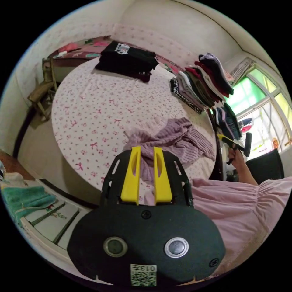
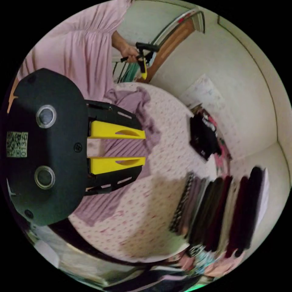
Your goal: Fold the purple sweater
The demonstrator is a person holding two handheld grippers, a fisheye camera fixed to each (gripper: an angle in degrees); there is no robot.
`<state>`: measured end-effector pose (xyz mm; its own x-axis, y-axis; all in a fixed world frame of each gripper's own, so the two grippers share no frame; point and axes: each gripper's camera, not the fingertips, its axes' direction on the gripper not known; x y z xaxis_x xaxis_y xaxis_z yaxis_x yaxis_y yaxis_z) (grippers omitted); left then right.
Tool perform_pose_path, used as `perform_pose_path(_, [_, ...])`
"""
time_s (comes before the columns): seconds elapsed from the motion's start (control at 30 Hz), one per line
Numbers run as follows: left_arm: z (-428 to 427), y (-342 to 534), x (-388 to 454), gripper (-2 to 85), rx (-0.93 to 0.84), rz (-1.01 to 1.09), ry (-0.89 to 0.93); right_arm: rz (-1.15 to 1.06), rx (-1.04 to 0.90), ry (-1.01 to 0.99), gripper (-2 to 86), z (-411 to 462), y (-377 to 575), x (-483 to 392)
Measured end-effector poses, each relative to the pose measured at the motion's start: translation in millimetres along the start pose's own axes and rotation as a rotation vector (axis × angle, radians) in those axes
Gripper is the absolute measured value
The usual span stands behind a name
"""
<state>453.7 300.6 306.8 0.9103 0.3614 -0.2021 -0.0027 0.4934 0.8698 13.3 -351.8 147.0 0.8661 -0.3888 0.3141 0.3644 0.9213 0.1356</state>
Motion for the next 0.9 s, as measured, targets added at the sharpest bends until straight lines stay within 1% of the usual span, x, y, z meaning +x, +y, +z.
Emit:
perform_pose_path(0.07, [11.4,-13.8,18.9,9.7,-0.023,0.106,-0.062,0.067,-0.056,0.069,9.5,4.1,38.4,22.3])
perform_pose_path(0.13, [33.8,-29.3,39.1,11.4,-0.071,0.200,-0.065,0.079,-0.146,0.201,11.5,15.6,76.5,31.7])
perform_pose_path(0.2, [62.1,-46.3,61.2,12.7,-0.121,0.284,-0.084,0.067,-0.194,0.285,13.0,28.3,92.0,30.9])
perform_pose_path(0.33, [132.5,-80.9,112.6,14.1,-0.225,0.467,-0.103,-0.016,-0.204,0.404,13.5,61.6,97.5,21.6])
perform_pose_path(0.4, [162.5,-89.9,127.6,12.9,-0.274,0.526,-0.168,-0.008,-0.253,0.425,11.8,80.6,94.3,26.2])
perform_pose_path(0.43, [181.1,-94.1,132.0,9.2,-0.313,0.556,-0.190,0.014,-0.267,0.434,8.7,88.2,93.1,30.6])
perform_pose_path(0.47, [195.3,-96.1,132.6,2.9,-0.344,0.586,-0.213,0.024,-0.261,0.445,6.4,88.9,92.9,32.0])
perform_pose_path(0.5, [199.3,-97.2,131.6,2.5,-0.352,0.591,-0.221,0.030,-0.236,0.462,3.8,84.0,93.2,32.5])
perform_pose_path(0.53, [197.9,-101.0,128.5,1.7,-0.347,0.579,-0.190,0.026,-0.200,0.430,3.1,73.4,93.4,31.9])
perform_pose_path(0.63, [160.6,-109.6,114.4,0.8,-0.235,0.513,-0.120,0.025,-0.118,0.399,2.4,43.5,97.2,27.4])
perform_pose_path(0.67, [134.7,-112.6,106.3,0.6,-0.161,0.490,-0.053,0.023,-0.064,0.369,2.2,24.4,98.8,22.9])
perform_pose_path(0.7, [121.3,-113.8,102.3,0.6,-0.124,0.483,-0.013,0.006,0.011,0.330,2.1,2.9,98.8,16.0])
perform_pose_path(0.73, [93.9,-116.4,94.0,0.5,-0.057,0.472,0.060,-0.007,0.042,0.310,2.0,-7.0,97.6,11.7])
perform_pose_path(0.77, [68.2,-119.2,86.7,0.5,-0.001,0.466,0.089,-0.040,0.095,0.282,2.0,-24.5,92.5,1.3])
perform_pose_path(0.83, [31.4,-124.6,77.5,0.5,0.091,0.479,0.083,-0.100,0.178,0.266,2.1,-46.8,80.2,-17.7])
perform_pose_path(0.9, [2.8,-133.5,66.8,0.6,0.163,0.491,0.056,-0.162,0.312,0.213,2.5,-68.5,58.4,-38.7])
